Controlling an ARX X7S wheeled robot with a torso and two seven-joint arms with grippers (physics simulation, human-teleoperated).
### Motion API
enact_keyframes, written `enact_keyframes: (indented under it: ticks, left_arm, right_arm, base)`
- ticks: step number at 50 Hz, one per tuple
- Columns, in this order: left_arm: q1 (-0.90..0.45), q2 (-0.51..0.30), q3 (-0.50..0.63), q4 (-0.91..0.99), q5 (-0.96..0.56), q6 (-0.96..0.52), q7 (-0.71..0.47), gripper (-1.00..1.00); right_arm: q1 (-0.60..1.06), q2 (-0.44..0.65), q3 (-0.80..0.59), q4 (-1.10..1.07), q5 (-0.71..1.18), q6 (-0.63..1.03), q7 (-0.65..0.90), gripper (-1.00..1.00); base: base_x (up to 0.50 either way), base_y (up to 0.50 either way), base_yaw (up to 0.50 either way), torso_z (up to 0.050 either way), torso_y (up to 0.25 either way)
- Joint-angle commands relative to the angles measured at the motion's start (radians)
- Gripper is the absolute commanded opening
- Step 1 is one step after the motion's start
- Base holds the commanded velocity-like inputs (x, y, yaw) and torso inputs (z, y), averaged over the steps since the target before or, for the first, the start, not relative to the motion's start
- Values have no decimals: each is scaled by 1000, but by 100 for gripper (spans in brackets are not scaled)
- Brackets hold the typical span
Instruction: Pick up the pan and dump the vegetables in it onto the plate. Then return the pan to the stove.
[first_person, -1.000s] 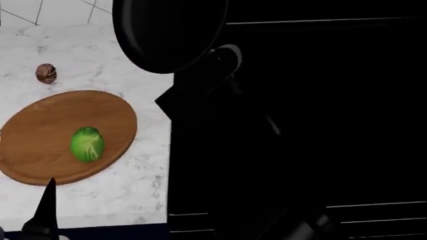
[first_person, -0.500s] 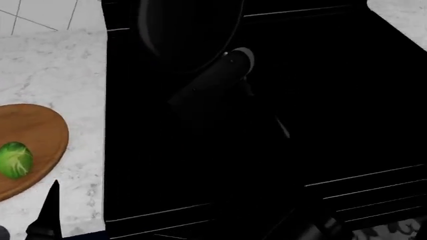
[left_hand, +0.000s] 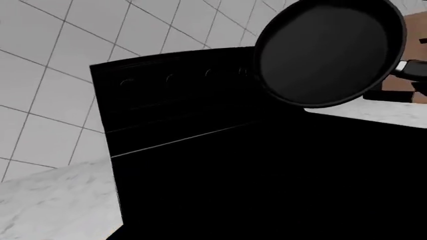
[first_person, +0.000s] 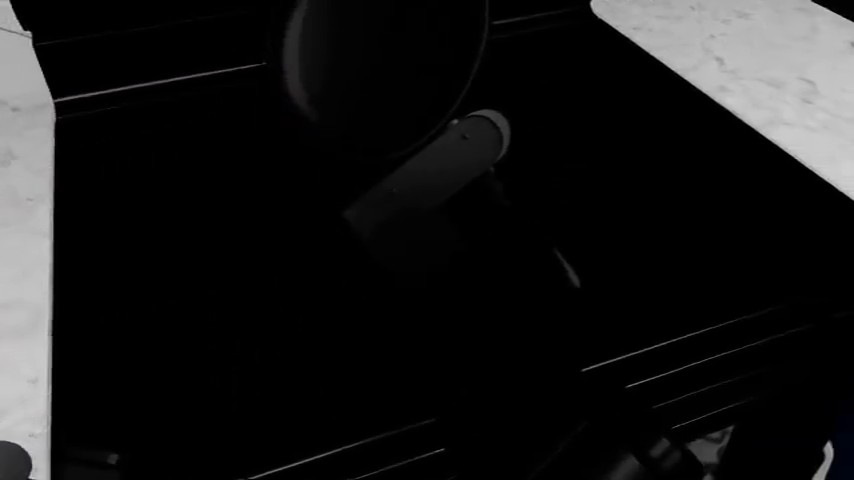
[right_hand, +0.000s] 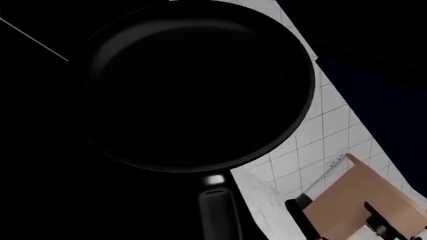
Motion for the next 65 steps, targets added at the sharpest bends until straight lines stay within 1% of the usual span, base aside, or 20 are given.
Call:
enact_keyframes:
  ticks: [1, 8, 15, 26, 29, 32, 37, 40, 42, 45, 50, 54, 59, 65]
  left_arm:
    - [7, 16, -21, 0, 20, 10, 18, 100]
    - [11, 13, -22, 16, 13, 0, 12, 100]
    - [7, 13, -17, 37, 9, -26, -2, 100]
    - [2, 6, -22, 16, 4, -5, 6, 100]
    - [4, 4, -24, 9, 4, 4, 10, 100]
    - [7, 3, -19, 4, 6, 12, 11, 100]
    - [20, 1, -22, 3, 7, 25, 11, 100]
    - [23, 0, -26, 8, 4, 24, 9, 100]
    - [25, 1, -23, 5, 6, 28, 9, 100]
    - [24, 1, -20, -1, 6, 31, 8, 100]
    - [28, 2, -19, -3, 7, 35, 5, 100]
    - [27, 3, -16, -10, 8, 41, 4, 100]
    - [30, 1, -15, -3, 5, 39, 1, 100]
    - [25, 0, -12, -13, 5, 41, 0, 100]
  right_arm:
    - [19, -26, 39, -6, -168, 7, -231, -100]
    - [25, -22, 34, 35, -169, -25, -239, -100]
    - [27, -31, 22, 27, -162, 9, -249, -100]
    - [36, -42, 20, 22, -154, 27, -257, -100]
    - [33, -49, 29, 38, -143, 18, -261, -100]
    - [31, -65, 36, 96, -125, -28, -279, -100]
    - [27, -66, 35, 102, -119, -40, -284, -100]
    - [27, -63, 31, 93, -119, -35, -286, -100]
    - [23, -66, 37, 117, -113, -60, -290, -100]
    - [3, -89, 100, 147, -50, -70, -312, -100]
    - [-28, -114, 158, 217, 15, -123, -345, -100]
    - [-109, -96, 211, 106, 78, -97, -339, -100]
    - [-174, -81, 285, 78, 125, -113, -322, -100]
    - [-261, -67, 359, -52, 185, -65, -273, -100]
  base:
    - [168, -74, -500, 0, 0]
    - [171, -81, -500, 0, 2]
    - [-49, -535, 0, 0, 3]
    - [-40, -539, 0, 1, 2]
    - [-40, -540, 0, 0, 4]
    - [-42, -539, 0, 0, 0]
    - [-40, -539, 0, 0, 2]
    - [10, -132, 0, 3, 4]
    - [0, 0, 0, 0, 0]
    - [0, 0, 0, 0, 3]
    - [0, 0, 0, 0, 2]
    - [0, 0, 0, 0, 0]
    - [0, 0, 0, 0, 2]
    - [0, 0, 0, 2, 2]
